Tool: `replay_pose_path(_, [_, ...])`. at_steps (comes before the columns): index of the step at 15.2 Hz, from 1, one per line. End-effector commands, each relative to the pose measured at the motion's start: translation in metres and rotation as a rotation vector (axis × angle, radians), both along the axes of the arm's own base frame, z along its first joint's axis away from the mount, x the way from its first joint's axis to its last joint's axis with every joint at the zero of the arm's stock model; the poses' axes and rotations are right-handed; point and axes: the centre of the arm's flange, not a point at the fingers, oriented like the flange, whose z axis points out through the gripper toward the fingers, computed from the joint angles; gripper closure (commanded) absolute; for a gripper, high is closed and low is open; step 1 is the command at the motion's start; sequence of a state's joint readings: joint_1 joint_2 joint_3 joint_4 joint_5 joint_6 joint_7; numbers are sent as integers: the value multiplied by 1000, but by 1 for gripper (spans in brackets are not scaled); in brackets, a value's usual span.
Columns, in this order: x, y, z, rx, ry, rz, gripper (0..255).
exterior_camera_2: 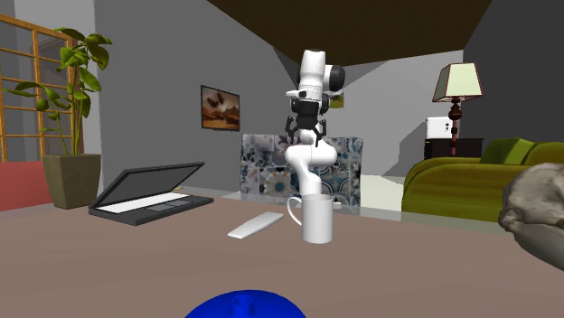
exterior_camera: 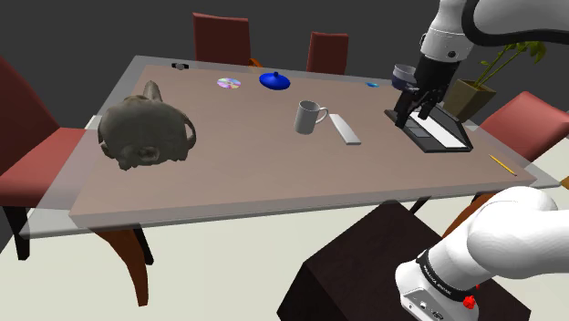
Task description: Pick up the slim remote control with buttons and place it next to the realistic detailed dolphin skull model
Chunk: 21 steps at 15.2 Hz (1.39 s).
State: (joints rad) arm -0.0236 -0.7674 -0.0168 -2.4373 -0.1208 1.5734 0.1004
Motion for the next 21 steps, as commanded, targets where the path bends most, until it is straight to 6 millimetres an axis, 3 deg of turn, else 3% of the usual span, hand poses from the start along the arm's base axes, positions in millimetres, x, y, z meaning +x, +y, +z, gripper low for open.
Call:
replay_pose_path(1, [0, 0, 0, 0, 0, 0, 0])
replay_pose_path(21, [189, -114, -138, 65, -80, -221, 0])
